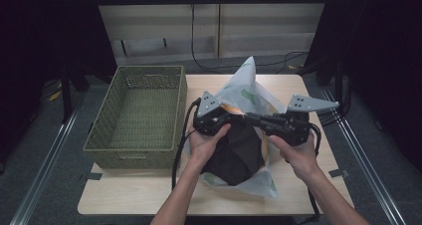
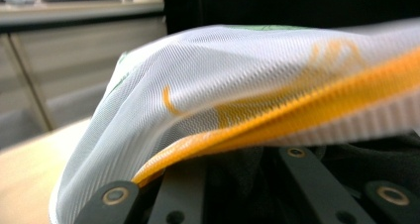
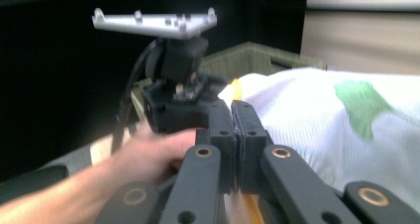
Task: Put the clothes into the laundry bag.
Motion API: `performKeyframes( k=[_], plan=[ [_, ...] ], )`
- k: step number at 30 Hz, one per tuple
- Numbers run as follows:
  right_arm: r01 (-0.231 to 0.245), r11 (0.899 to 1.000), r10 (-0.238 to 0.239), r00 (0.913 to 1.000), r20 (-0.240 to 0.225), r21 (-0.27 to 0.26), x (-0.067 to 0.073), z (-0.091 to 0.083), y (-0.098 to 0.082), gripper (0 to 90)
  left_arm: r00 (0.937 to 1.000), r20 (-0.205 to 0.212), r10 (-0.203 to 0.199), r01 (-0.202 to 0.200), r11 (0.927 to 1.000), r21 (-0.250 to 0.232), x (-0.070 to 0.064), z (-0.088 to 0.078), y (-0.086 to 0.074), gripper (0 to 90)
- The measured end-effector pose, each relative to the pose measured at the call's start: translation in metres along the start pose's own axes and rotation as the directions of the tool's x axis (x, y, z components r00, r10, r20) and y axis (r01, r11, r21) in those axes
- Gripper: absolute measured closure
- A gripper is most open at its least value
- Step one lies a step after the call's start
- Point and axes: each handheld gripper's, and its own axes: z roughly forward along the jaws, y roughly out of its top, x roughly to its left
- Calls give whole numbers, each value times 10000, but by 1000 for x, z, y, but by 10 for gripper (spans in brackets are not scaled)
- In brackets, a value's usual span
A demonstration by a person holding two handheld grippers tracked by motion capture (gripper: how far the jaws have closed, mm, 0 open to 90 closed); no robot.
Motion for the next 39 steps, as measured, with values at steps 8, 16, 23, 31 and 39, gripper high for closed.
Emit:
performKeyframes(
  k=[8,16,23,31,39],
  plan=[
    [-482,9899,461,9988,188,1335,-15,9,-50,885,9994,-230,262,-242,9961,848,-6,24,-32,794],
    [-771,9771,725,9969,301,1982,-24,7,-79,886,9991,-56,423,-408,9850,1678,-7,44,-66,788],
    [-831,9691,728,9960,524,2322,-32,7,-89,884,9929,-160,1181,-1128,9743,1949,-13,54,-84,773],
    [-911,9596,723,9942,795,2661,-41,11,-99,884,9989,258,383,-421,9844,1711,-4,35,-85,584],
    [-923,9624,727,9937,854,2553,-41,11,-97,884,9938,1110,-115,-20,9927,1205,-6,-14,-75,245]
  ],
)
